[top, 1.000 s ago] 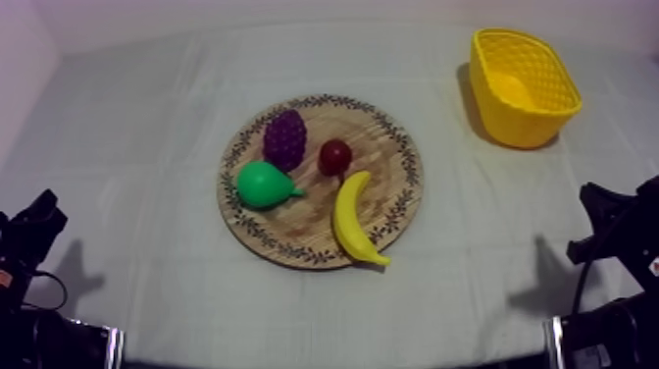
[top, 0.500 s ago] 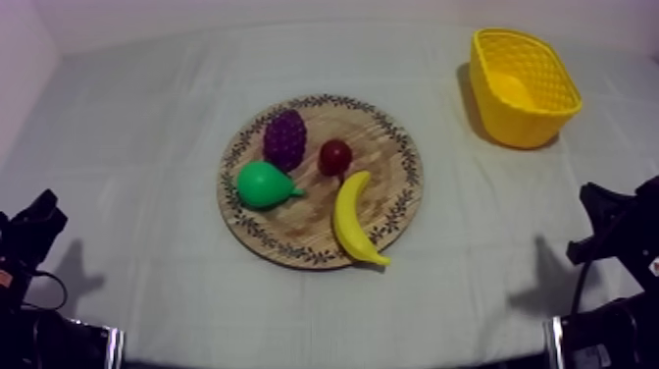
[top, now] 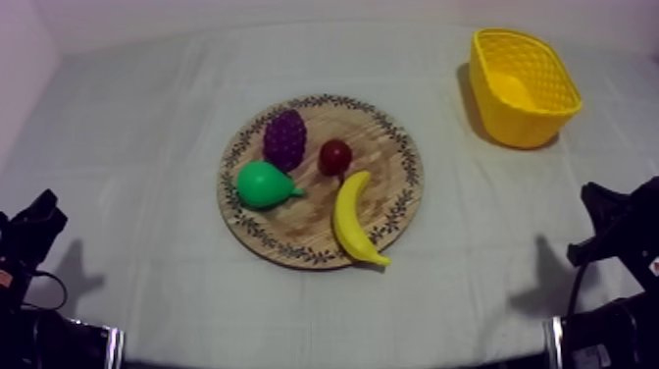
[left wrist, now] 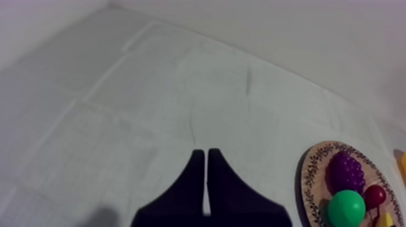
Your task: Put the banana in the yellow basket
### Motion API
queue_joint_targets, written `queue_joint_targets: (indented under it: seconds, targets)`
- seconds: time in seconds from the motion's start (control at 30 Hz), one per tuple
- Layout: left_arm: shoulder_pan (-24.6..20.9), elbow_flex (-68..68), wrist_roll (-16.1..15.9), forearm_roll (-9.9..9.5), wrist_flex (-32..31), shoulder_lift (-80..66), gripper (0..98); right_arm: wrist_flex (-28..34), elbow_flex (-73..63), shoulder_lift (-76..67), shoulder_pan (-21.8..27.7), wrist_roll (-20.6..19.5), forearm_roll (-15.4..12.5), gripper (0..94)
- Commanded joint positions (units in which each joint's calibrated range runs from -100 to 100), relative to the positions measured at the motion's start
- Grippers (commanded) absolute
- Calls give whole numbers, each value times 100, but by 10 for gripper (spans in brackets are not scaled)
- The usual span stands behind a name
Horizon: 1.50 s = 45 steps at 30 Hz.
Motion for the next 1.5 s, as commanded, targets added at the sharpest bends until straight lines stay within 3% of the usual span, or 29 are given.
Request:
queue_joint_targets:
  seconds: [0.0, 0.3, 0.67, 1.47]
  targets:
    - [2, -1, 2, 3, 0, -5, 1, -7, 2, -1, 8, -34, 2, 5]
    - [2, -1, -1, 3, 0, -5, 1, -225, -211, 465, -37, -8, 79, 5]
    - [2, -1, -1, 3, 0, -5, 1, -84, -1816, 2138, -240, -217, 249, 5]
    - [2, -1, 1, 3, 0, -5, 1, 2936, -5682, 4613, -1566, -904, 1002, 5]
